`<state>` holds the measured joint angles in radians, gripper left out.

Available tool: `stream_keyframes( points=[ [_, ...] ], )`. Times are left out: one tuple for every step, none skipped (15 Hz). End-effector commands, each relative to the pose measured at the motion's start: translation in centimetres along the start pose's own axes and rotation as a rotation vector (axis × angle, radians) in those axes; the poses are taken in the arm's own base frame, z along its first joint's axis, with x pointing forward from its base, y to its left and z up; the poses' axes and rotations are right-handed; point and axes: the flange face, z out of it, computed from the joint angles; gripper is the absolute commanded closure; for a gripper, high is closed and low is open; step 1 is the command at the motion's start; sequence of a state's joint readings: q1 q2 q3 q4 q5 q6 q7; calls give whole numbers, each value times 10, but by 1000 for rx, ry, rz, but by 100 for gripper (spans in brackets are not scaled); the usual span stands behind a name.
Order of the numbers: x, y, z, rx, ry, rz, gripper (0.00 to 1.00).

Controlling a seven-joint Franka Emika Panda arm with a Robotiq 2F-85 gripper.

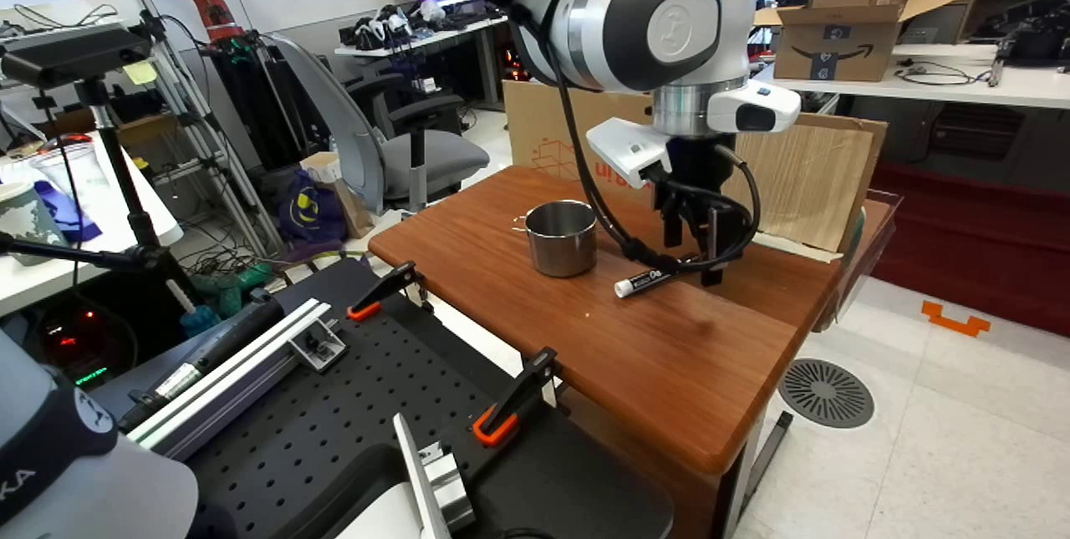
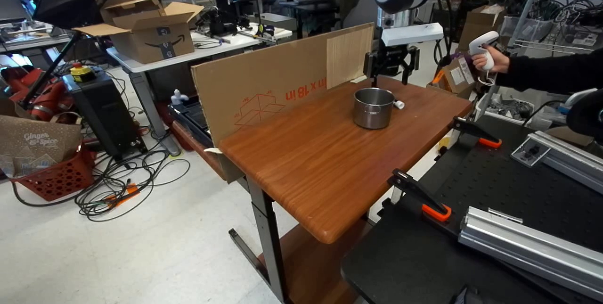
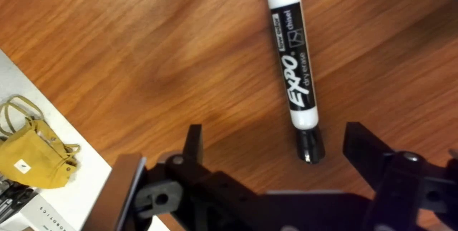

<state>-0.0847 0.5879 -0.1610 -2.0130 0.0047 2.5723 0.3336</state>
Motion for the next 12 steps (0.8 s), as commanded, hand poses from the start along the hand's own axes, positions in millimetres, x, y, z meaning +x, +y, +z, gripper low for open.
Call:
stream_keyframes(
  points=[
    [4,-12,7,-4,4,19,28],
    [4,-15,8,-5,5,17,34],
    [3,-17,8,-7,7,15,42],
    [3,-19,7,-7,9,15,51],
    [2,-20,6,-7,10,16,58],
    [3,-20,4,-7,13,15,66],
    [3,-20,3,-8,16,14,73],
    [3,-20,1,-6,17,14,80],
    [3,-20,-1,-6,22,13,88],
    [2,-21,-4,-5,27,11,95],
    [2,-21,-7,-4,32,10,100],
    [1,-22,-10,-3,36,8,97]
  ],
)
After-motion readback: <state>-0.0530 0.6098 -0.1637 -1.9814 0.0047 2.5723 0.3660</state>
